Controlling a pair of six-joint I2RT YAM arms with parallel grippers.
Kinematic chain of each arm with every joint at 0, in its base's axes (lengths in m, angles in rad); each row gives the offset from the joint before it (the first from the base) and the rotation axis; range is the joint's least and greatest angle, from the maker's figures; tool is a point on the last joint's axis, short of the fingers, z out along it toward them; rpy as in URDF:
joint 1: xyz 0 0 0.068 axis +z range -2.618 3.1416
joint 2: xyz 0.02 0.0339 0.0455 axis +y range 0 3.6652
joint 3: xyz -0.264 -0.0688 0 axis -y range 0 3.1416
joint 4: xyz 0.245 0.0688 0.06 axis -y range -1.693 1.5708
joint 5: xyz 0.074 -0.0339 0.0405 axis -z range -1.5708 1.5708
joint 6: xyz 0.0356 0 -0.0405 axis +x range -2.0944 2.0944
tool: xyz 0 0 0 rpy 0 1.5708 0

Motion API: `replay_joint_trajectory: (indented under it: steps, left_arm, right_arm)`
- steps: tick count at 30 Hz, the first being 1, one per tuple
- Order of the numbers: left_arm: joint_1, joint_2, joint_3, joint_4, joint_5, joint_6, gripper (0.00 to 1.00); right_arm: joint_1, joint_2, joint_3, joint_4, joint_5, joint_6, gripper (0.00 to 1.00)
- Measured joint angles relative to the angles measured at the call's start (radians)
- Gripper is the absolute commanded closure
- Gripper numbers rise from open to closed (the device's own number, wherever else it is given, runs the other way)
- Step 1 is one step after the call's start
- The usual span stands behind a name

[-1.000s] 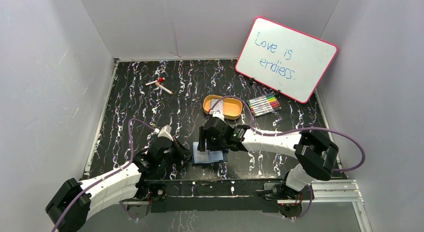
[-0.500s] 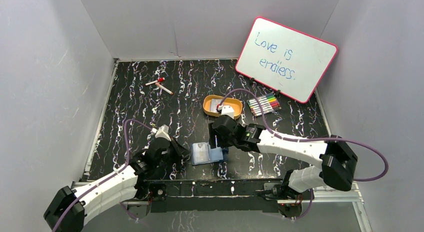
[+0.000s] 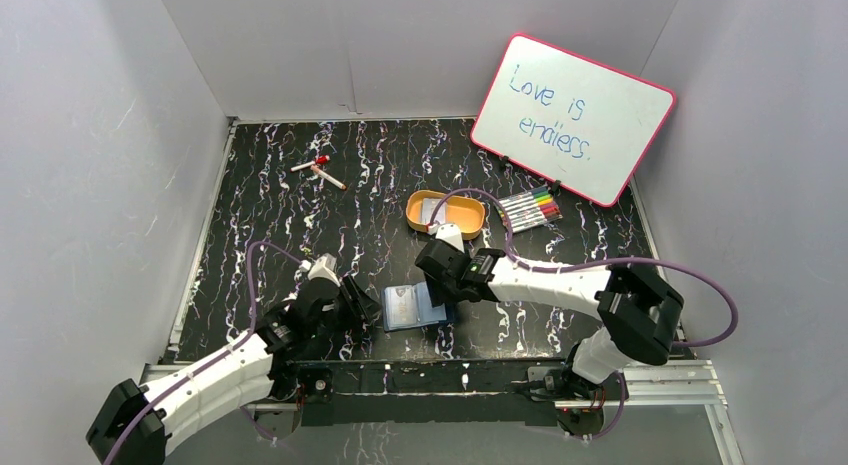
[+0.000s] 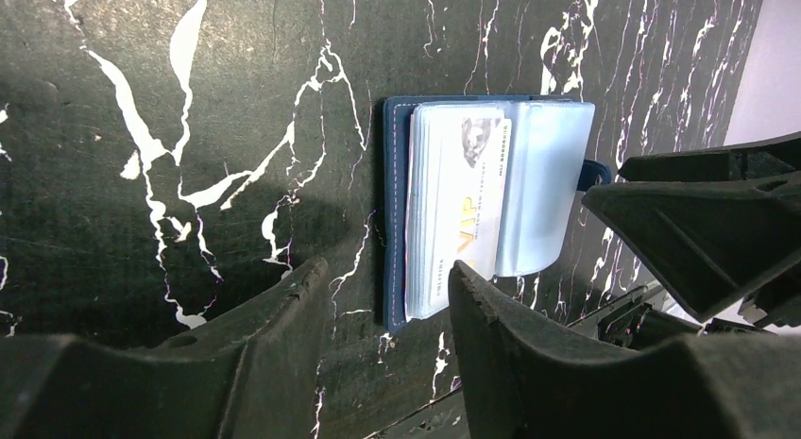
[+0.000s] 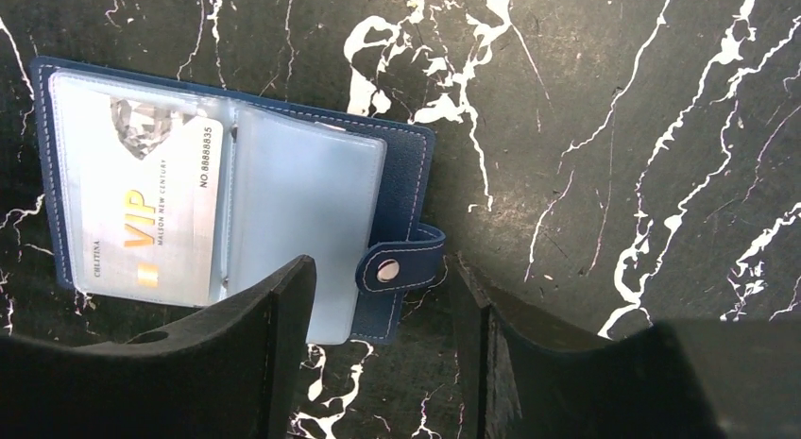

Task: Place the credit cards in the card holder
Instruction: Close the card holder at the center of the board.

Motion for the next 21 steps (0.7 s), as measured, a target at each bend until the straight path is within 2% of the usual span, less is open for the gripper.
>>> replay_joint_trajectory:
  steps: [5, 9, 10, 13, 15, 18, 21]
  left_arm:
    - [-0.001, -0.016, 0.0, -0.025, -0.006, 0.0, 0.52]
    - [-0.001, -0.016, 0.0, -0.035, -0.011, 0.0, 0.52]
    - [-0.001, -0.016, 0.0, -0.037, -0.012, 0.0, 0.52]
    - [-0.001, -0.017, 0.001, -0.047, -0.016, 0.0, 0.52]
    - [-0.001, -0.02, 0.001, -0.051, -0.018, 0.001, 0.52]
    - [-0.001, -0.031, 0.001, -0.056, -0.019, 0.003, 0.52]
    - [-0.001, -0.04, 0.003, -0.064, -0.021, 0.003, 0.52]
  right_arm:
    - [-0.014, 0.005, -0.011, 0.006, 0.0, -0.013, 0.63]
    - [-0.021, 0.009, -0.023, 0.005, -0.003, -0.016, 0.75]
    - [-0.021, 0.011, -0.023, 0.006, -0.004, -0.018, 0.75]
    - [-0.022, 0.014, -0.023, 0.006, -0.004, -0.018, 0.64]
    - [-0.022, 0.016, -0.023, 0.006, -0.005, -0.018, 0.63]
    - [-0.022, 0.029, -0.023, 0.003, -0.005, -0.019, 0.64]
    - [-0.022, 0.045, -0.023, -0.003, -0.005, -0.021, 0.74]
